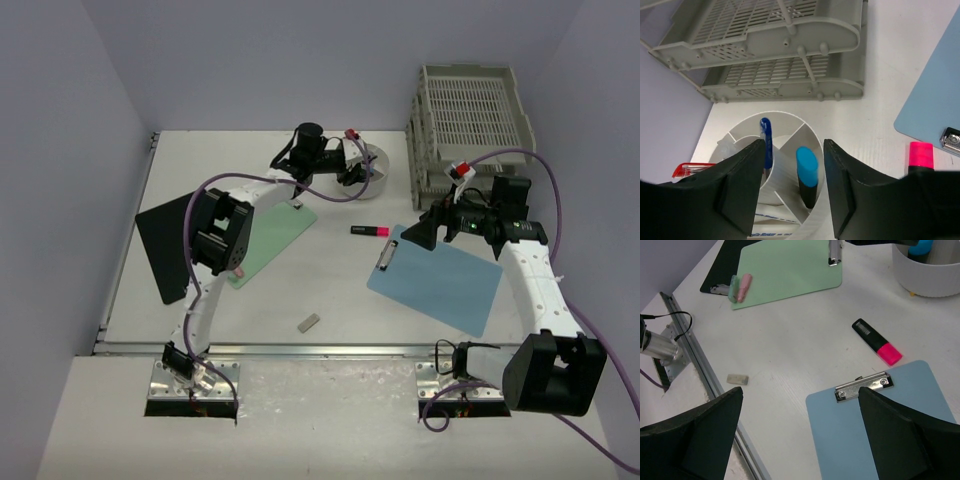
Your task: Organize the desk
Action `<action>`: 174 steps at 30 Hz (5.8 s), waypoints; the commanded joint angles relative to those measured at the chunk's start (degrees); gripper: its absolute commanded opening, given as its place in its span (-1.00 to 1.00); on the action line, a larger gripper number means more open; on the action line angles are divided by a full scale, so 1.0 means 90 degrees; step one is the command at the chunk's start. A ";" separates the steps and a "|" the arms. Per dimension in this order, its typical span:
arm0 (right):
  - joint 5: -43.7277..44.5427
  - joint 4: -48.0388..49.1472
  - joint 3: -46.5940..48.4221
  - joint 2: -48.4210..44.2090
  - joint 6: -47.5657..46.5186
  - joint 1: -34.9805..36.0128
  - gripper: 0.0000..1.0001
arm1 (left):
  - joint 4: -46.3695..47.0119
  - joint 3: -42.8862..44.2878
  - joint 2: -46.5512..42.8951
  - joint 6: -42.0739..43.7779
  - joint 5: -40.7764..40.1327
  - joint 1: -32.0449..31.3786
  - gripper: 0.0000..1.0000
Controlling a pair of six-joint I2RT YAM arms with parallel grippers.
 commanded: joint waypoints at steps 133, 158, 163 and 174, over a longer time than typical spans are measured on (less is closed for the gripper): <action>0.6886 0.3695 0.3263 0.4352 0.3426 0.2563 -1.00 | -0.1987 -0.5032 -0.6173 -0.3854 -0.3111 0.1703 1.00; 0.7755 0.3462 0.3172 0.4766 0.3489 0.3422 -0.67 | -0.1879 -0.5269 -0.6309 -0.3789 -0.3016 0.1875 1.00; 0.7695 0.3537 0.3175 0.4755 0.3362 0.3528 0.05 | -0.1855 -0.5296 -0.6301 -0.3685 -0.2975 0.1929 1.00; 0.6962 0.3957 0.2982 0.3938 0.2353 0.3522 0.09 | -0.1757 -0.5408 -0.6346 -0.3652 -0.2818 0.2065 1.00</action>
